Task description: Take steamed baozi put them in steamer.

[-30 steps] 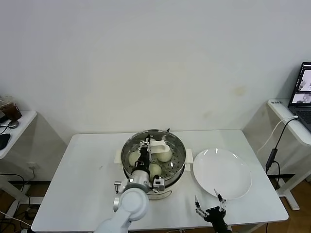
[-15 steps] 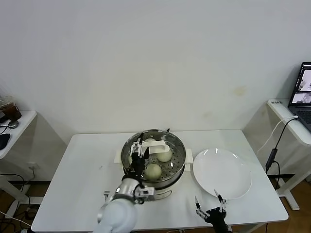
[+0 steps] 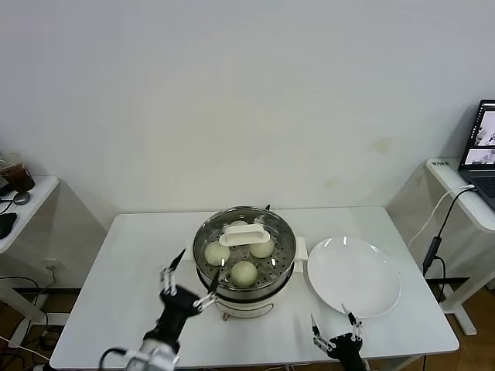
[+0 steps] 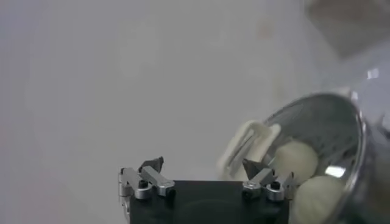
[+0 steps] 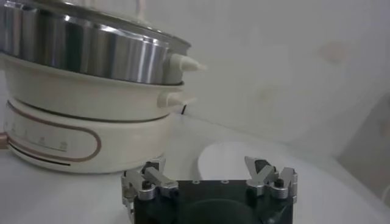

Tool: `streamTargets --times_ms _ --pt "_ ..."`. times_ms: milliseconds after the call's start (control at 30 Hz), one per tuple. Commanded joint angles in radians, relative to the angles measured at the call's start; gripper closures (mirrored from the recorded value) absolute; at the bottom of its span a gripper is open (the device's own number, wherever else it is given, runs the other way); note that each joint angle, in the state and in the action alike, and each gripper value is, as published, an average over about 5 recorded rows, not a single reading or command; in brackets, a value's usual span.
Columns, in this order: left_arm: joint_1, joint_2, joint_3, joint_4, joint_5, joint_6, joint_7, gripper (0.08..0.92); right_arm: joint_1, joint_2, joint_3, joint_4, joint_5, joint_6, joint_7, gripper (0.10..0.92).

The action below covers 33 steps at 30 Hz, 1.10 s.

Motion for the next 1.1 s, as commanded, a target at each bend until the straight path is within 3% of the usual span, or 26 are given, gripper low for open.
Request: streamTargets --times_ms 33,200,400,1100 --pt "0.387 -0.033 -0.183 0.055 -0.551 -0.365 -0.080 0.177 -0.118 -0.085 -0.031 0.115 0.154 -0.057 -0.009 0.203" --pt "0.388 -0.054 -0.174 0.197 -0.585 -0.444 -0.044 0.177 -0.139 -0.097 -0.036 0.117 0.168 -0.060 -0.005 0.203" --pt "0.388 -0.070 -0.186 0.274 -0.590 -0.467 -0.042 0.177 -0.133 -0.097 -0.038 0.114 0.171 -0.061 -0.004 0.203" --pt "0.367 -0.095 -0.198 0.272 -0.518 -0.422 -0.021 0.177 -0.108 -0.078 -0.057 0.088 0.159 -0.049 -0.003 0.203"
